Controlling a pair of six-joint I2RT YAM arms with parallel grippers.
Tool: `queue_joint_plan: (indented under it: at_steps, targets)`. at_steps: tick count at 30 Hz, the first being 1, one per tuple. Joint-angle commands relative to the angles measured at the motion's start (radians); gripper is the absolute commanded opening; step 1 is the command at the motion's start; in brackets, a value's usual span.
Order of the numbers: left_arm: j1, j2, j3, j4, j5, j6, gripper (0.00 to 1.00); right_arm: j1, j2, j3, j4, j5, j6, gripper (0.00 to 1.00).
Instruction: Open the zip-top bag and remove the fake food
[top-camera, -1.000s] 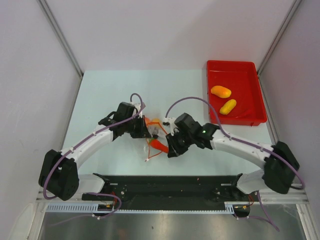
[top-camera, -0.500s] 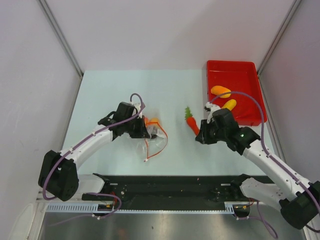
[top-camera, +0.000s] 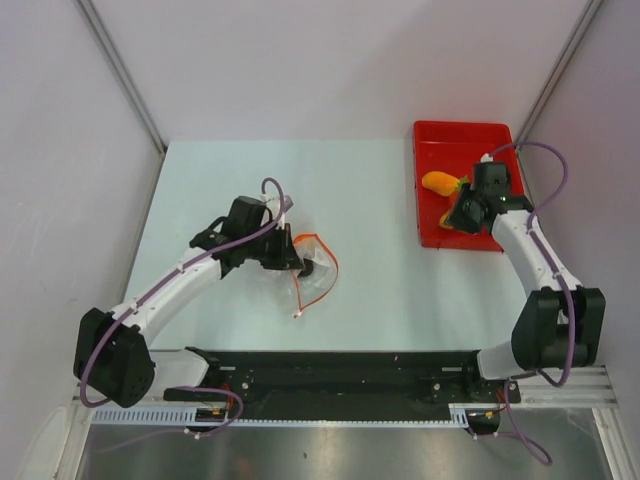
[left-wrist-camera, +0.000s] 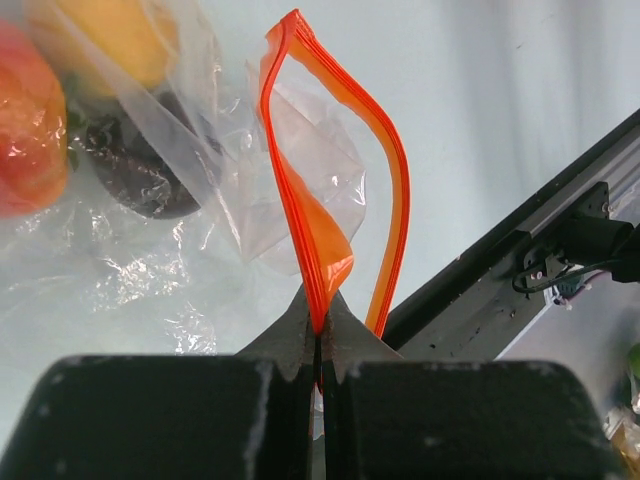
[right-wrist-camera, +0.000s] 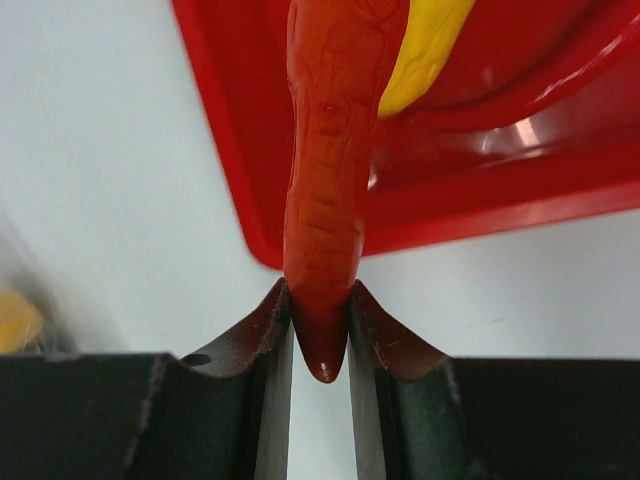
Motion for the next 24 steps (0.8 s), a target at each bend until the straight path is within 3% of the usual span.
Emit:
queue_joint_plan:
  at_steps: [1,5,7,9,11,18,24]
  targets:
    - [0.004,-0.041,0.062,-0.028,0.022,0.049,0.00,-0.100,0.084,0.106,0.030,0.035,-0.040,0.15]
    - [0.002,-0.037,0.071,-0.027,0.021,0.046,0.00,-0.180,0.197,0.184,0.041,0.029,-0.086,0.21]
    - [0.004,-0.031,0.077,-0.027,0.025,0.044,0.00,-0.206,0.234,0.237,0.042,0.029,-0.109,0.35]
    - [0.004,-0.028,0.080,-0.022,0.033,0.035,0.00,-0.212,0.294,0.279,0.029,0.039,-0.117,0.57]
    - [0.002,-0.028,0.089,-0.017,0.038,0.028,0.00,-0.212,0.329,0.342,-0.016,0.038,-0.118,0.67]
    - [0.004,-0.002,0.163,-0.045,0.053,0.040,0.00,-0.131,0.265,0.330,-0.054,0.033,-0.144,0.71]
    - [0.004,0.038,0.232,-0.068,0.061,0.054,0.00,0.105,0.067,0.153,0.030,-0.066,-0.148,0.65]
